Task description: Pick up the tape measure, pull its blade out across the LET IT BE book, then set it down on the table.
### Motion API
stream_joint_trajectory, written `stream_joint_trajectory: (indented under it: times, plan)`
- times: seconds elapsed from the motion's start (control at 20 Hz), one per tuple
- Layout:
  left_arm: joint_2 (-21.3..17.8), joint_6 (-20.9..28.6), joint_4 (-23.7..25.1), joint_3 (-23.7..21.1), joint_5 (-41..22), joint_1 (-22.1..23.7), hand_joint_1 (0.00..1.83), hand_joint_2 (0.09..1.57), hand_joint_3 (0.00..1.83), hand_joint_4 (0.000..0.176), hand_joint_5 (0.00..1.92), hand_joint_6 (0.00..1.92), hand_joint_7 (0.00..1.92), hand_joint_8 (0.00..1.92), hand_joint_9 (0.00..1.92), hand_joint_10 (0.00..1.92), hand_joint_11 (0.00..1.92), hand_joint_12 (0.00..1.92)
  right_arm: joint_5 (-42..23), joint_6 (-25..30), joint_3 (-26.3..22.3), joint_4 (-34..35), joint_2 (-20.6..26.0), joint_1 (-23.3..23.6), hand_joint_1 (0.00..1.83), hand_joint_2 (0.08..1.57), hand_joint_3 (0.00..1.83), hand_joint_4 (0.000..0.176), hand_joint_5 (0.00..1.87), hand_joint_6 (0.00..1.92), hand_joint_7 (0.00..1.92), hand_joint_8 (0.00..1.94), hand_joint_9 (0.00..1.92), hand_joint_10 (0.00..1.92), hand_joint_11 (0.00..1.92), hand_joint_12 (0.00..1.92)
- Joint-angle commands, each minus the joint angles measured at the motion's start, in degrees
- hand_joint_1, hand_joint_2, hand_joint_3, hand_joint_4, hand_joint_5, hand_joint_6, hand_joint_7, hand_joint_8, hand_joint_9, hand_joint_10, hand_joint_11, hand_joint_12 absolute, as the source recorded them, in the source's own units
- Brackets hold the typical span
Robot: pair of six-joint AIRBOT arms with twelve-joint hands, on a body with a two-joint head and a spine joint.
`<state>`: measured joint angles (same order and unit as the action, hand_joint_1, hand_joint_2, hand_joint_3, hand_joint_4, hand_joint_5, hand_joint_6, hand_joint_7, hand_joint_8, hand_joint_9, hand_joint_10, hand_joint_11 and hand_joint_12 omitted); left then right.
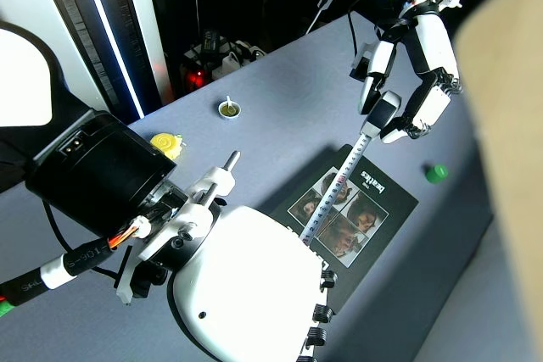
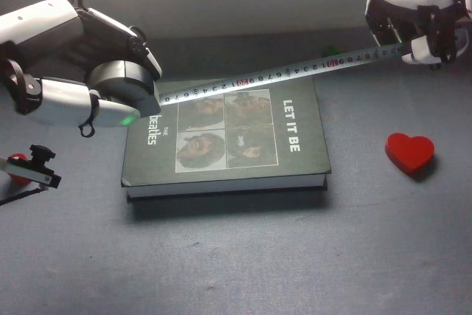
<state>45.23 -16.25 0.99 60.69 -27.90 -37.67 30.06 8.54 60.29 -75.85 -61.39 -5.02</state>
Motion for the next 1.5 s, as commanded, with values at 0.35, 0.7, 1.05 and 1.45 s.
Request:
stream_joint_trajectory:
  times: [0.35,0.7,1.05,1.45]
  plan:
    - [-0.4,-0.3,-0.3,0.3,-5.2,-0.8,1.38,1.10,0.00,0.000,0.98,0.77,0.97,0.98,0.97,1.25,0.94,1.16,3.8,-1.6,0.1,-4.8,0.8,-0.9,0.87,1.17,0.00,0.000,0.64,0.22,0.72,0.22,0.69,0.26,0.47,1.08]
    - [-0.3,2.4,1.9,1.5,-6.2,-2.7,1.38,1.11,0.00,0.000,0.96,0.78,0.97,1.00,0.96,1.25,0.94,1.16,3.9,-2.1,-3.5,-3.9,0.6,-2.2,0.20,1.10,0.00,0.000,0.08,0.00,0.04,0.00,0.07,0.00,0.00,0.58]
    - [2.3,11.0,3.1,7.1,-15.0,-10.6,1.38,1.11,0.00,0.000,0.95,0.80,0.98,0.99,0.95,1.26,0.92,1.16,4.6,-2.6,-7.8,-3.9,1.5,-2.4,0.05,1.03,0.00,0.000,0.00,0.00,0.00,0.00,0.00,0.00,0.00,0.30]
    - [8.1,21.6,10.8,16.4,-23.0,-17.7,1.38,1.11,0.00,0.000,0.98,0.77,0.93,1.04,0.96,1.25,0.93,1.15,7.8,-1.0,-13.9,-3.1,6.7,1.2,0.05,1.04,0.00,0.000,0.00,0.00,0.00,0.00,0.00,0.00,0.00,0.36]
